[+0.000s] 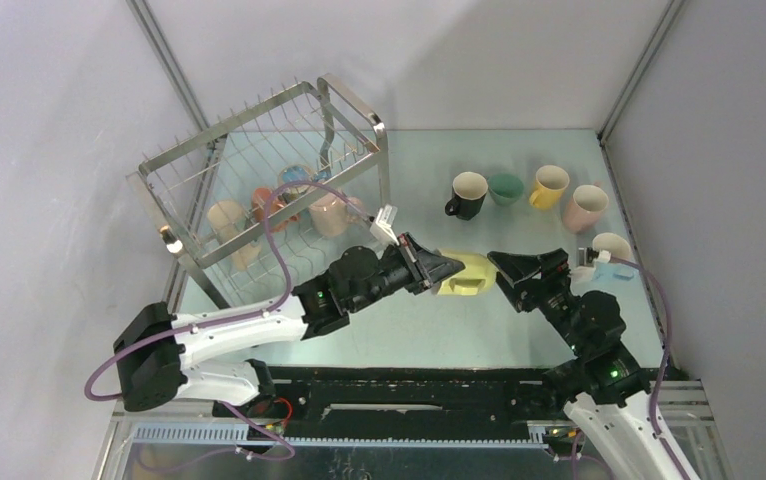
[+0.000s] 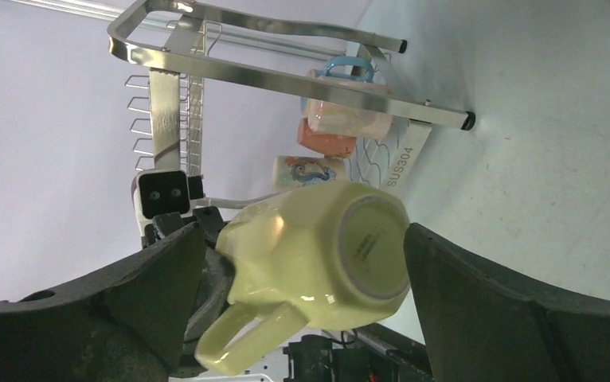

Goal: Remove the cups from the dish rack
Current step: Place the cup at the center of the board.

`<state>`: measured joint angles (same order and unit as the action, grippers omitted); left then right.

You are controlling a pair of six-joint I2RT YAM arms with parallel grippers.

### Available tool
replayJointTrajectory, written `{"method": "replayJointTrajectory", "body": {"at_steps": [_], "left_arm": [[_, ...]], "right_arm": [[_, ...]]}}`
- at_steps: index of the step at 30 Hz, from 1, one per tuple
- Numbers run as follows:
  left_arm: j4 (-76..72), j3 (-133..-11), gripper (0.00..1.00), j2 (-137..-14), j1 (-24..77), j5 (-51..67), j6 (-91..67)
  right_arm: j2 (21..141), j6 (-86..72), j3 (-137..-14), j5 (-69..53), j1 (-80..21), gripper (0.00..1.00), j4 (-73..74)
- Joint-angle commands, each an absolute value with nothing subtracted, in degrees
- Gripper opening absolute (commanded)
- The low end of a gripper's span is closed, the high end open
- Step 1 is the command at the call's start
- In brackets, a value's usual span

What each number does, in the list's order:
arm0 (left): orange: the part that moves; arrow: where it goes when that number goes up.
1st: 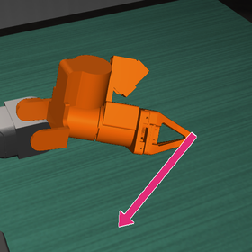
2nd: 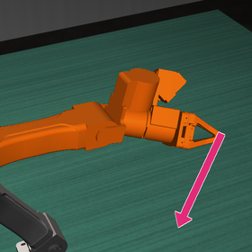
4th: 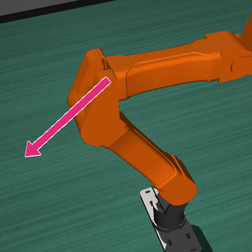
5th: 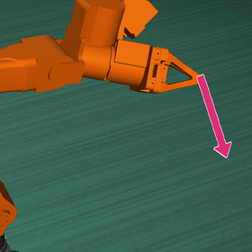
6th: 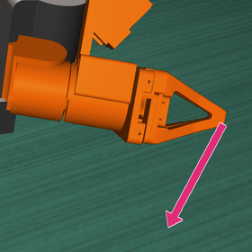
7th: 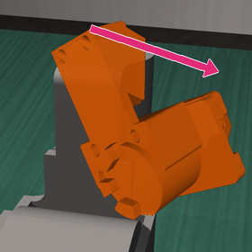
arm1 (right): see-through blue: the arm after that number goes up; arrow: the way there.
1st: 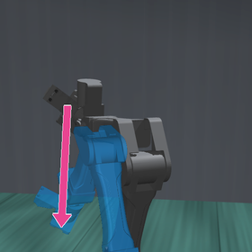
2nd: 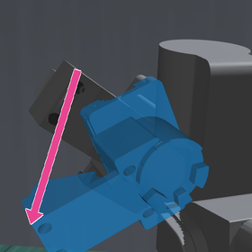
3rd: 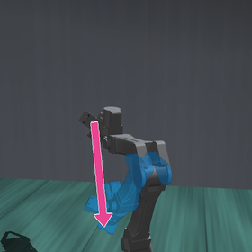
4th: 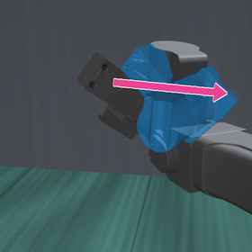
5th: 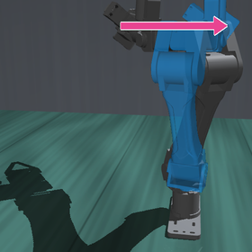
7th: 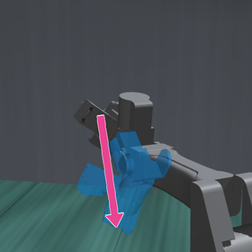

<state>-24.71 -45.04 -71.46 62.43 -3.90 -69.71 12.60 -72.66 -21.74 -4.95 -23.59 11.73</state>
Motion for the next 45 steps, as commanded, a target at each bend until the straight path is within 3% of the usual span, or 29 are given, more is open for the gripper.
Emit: {"method": "replayJointTrajectory", "body": {"at_steps": [1, 13, 18, 25, 45], "left_arm": [[-24.14, -51.86, 0.0, -69.3, 62.05, -5.71, -62.64], [-3.1, -65.73, 0.0, -74.07, 62.24, -8.73, -43.09], [10.07, -75.74, 0.0, -80.05, 62.31, -11.96, -33.02], [26.44, -91.29, 0.0, -92.15, 62.25, -17.37, -20.55], [33.66, -110.37, 0.0, -116.34, 54.74, -18.76, -9.46]], "right_arm": [[13.58, -68.8, -26.6, -1.41, -24.15, 1.0, 17.68], [19.98, -57.96, -42.17, 7.52, -24.53, 1.0, 36.56], [26.64, -52.79, -51.11, 7.47, -24.52, 1.0, 43.21], [26.39, -51.27, -54.4, 8.88, -24.44, 1.0, 46.8], [22.17, -50.05, -57.04, 7.11, -24.35, 1.0, 53.06]]}}
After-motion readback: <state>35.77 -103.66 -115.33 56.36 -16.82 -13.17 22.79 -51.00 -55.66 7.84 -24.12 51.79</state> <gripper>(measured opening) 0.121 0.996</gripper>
